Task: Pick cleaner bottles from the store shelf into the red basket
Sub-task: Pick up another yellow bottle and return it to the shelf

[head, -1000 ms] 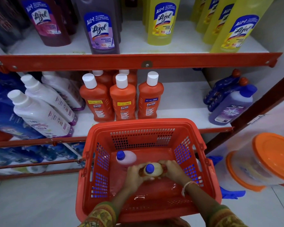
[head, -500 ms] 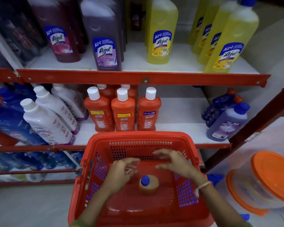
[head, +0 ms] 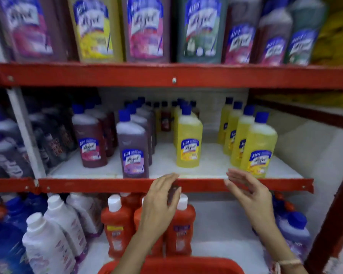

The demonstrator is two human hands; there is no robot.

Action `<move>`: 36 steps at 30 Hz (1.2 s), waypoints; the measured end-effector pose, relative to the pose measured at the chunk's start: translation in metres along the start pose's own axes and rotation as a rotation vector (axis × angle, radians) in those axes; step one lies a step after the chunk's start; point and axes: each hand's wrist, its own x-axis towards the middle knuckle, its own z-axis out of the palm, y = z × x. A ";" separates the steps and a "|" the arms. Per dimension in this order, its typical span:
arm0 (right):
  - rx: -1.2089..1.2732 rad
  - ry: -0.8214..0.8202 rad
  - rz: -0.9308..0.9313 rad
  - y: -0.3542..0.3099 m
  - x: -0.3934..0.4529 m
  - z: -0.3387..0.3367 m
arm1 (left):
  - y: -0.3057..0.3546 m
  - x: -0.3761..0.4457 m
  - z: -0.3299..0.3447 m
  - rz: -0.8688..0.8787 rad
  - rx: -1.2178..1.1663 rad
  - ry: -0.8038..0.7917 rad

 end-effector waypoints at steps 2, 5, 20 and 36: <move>-0.045 0.153 -0.002 -0.001 0.023 -0.006 | -0.006 0.019 0.006 0.017 0.071 0.017; -0.087 0.407 0.053 0.002 0.051 -0.017 | -0.017 0.036 0.017 -0.014 0.195 -0.019; -0.149 0.104 0.308 0.029 0.117 -0.061 | -0.060 0.026 0.047 -0.017 0.457 -0.306; -0.374 0.584 -0.103 -0.041 0.092 0.003 | -0.060 0.024 0.046 0.096 0.437 -0.222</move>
